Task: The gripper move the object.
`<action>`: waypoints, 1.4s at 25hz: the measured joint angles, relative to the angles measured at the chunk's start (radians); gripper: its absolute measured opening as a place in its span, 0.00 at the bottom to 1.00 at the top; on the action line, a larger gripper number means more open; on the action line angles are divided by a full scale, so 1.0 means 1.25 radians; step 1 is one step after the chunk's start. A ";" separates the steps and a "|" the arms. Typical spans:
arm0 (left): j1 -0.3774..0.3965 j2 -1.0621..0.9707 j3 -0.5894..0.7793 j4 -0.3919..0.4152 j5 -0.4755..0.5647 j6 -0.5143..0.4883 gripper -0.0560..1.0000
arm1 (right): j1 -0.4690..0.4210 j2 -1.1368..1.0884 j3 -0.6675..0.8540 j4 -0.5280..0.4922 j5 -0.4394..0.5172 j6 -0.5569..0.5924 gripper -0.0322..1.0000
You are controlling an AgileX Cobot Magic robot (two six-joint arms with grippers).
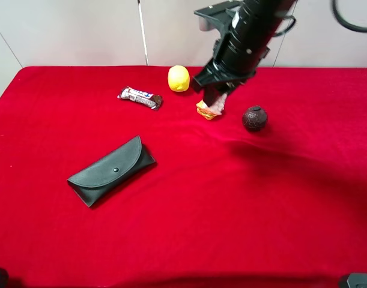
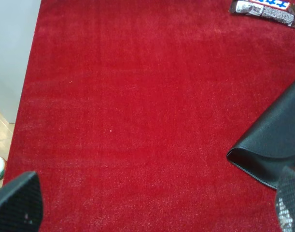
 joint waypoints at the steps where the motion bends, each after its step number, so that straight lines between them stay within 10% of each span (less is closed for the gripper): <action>1: 0.000 0.000 0.000 0.000 0.000 0.000 0.95 | 0.000 0.017 -0.028 0.000 0.014 0.000 0.35; 22: 0.000 0.000 0.000 0.000 0.000 0.000 0.95 | -0.001 0.362 -0.606 -0.018 0.251 -0.059 0.35; 35: 0.000 0.000 0.000 0.000 0.000 0.000 0.95 | -0.117 0.430 -0.662 -0.031 0.246 -0.124 0.35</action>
